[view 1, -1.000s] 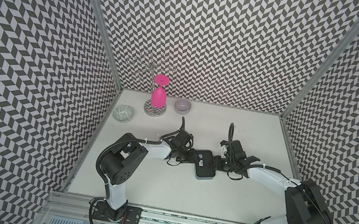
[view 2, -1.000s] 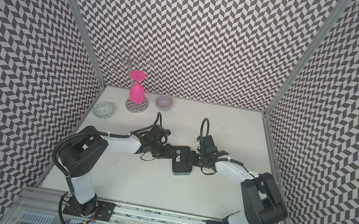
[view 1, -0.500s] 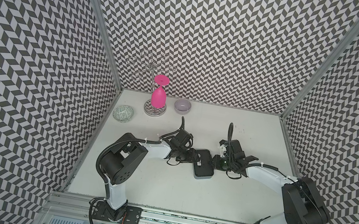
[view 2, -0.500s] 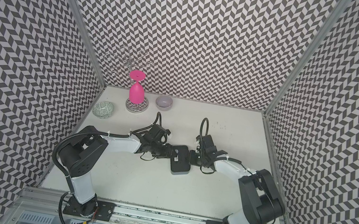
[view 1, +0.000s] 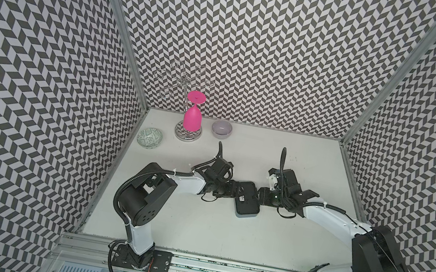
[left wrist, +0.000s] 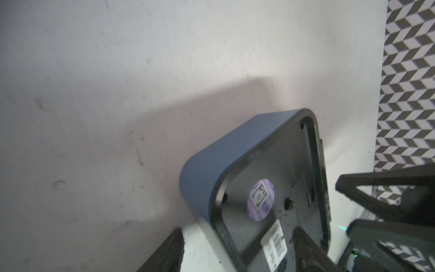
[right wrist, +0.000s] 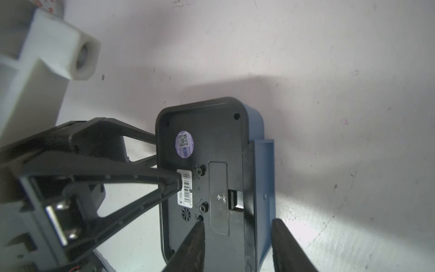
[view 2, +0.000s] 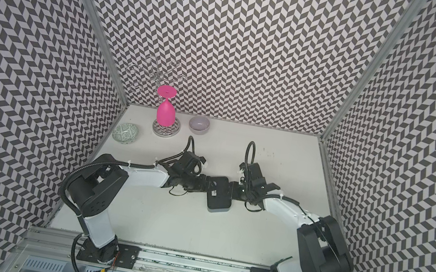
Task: Insert the battery into the alarm
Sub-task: Install the cover on the alarm, then adjust the alarm at the center of the board.
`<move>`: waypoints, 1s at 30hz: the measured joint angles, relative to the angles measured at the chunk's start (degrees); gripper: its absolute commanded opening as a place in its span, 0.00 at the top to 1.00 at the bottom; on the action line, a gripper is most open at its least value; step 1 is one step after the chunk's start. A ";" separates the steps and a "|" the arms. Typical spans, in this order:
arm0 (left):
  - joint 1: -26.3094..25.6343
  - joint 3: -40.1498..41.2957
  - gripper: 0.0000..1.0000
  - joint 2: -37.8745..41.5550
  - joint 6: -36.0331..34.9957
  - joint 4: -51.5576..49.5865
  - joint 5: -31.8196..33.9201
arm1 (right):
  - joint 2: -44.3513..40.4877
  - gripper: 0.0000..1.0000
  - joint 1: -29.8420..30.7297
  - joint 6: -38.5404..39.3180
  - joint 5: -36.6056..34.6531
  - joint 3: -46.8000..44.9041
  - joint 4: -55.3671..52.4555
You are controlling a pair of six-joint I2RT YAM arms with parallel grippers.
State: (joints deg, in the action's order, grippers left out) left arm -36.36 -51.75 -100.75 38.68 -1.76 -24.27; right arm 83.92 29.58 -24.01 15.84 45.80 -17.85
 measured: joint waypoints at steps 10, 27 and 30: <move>2.43 6.60 0.01 8.31 -0.04 4.04 2.34 | 5.16 0.67 1.55 0.76 -8.41 7.65 -1.68; 3.39 10.82 0.01 12.04 -1.33 7.41 5.14 | 12.48 0.84 1.90 1.31 -6.21 10.29 -0.90; 3.39 10.82 0.01 12.04 -1.57 7.63 5.16 | 12.41 0.90 1.90 1.07 -5.51 9.64 0.59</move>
State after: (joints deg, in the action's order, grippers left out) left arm -32.97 -40.93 -88.71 37.10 5.87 -19.11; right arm 96.33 31.48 -22.94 10.33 55.44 -17.26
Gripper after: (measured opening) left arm 0.993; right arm 0.131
